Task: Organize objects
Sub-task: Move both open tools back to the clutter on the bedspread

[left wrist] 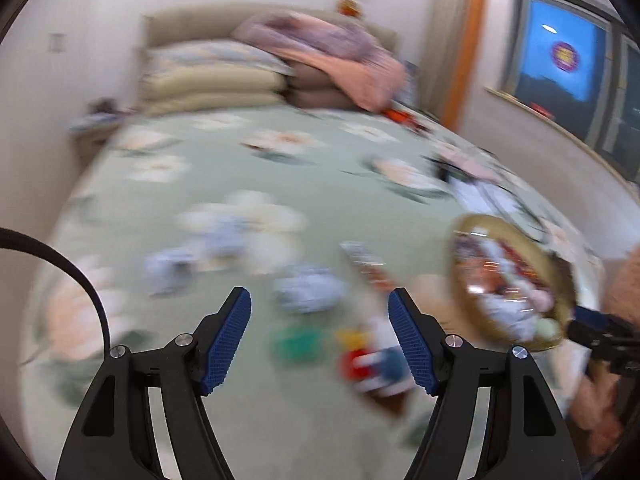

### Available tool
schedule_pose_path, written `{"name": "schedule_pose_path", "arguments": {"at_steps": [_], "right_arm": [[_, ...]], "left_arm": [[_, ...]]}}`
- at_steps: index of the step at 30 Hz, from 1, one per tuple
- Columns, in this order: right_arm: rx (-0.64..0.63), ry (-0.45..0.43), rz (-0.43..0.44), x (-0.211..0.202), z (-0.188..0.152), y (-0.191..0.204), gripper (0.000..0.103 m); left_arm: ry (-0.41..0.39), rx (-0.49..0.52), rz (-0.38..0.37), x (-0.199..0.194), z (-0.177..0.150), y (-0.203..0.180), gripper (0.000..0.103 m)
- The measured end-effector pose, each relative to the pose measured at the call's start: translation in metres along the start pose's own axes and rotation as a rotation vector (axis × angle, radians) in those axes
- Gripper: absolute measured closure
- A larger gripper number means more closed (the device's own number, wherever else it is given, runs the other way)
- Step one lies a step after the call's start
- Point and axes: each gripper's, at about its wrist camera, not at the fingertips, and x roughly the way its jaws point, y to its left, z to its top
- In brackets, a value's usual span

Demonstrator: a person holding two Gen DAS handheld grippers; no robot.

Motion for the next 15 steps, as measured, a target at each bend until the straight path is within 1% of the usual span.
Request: {"name": "schedule_pose_path", "arguments": {"at_steps": [2,3,4,5,7,9,11,13,15], "right_arm": [[-0.072,0.004,0.039,0.004,-0.004,0.034,0.021],[-0.11,0.007,0.056,0.007,-0.007,0.05,0.019],[-0.159,0.013,0.078,0.013,-0.011,0.072,0.019],[-0.187,0.019,0.088,0.017,-0.014,0.085,0.019],[-0.231,0.048,0.113,0.035,-0.02,0.116,0.019],[-0.236,0.081,0.163,0.053,-0.025,0.135,0.019],[-0.227,0.109,0.205,0.075,-0.035,0.153,0.019],[-0.223,0.131,0.232,0.097,-0.048,0.168,0.019],[-0.23,0.138,0.228,0.113,-0.057,0.177,0.019]], "left_arm": [[0.003,-0.037,0.068,-0.016,-0.012,0.038,0.029],[0.018,-0.061,0.096,-0.02,-0.017,0.057,0.029],[0.035,-0.087,0.119,-0.021,-0.022,0.075,0.029],[0.055,-0.106,0.139,-0.022,-0.027,0.092,0.029],[0.065,-0.135,0.187,-0.022,-0.035,0.118,0.029],[0.077,-0.187,0.199,-0.016,-0.048,0.142,0.029],[0.118,-0.219,0.203,-0.003,-0.061,0.158,0.029],[0.15,-0.216,0.24,0.013,-0.076,0.168,0.029],[0.177,-0.209,0.26,0.028,-0.092,0.172,0.029]]}}
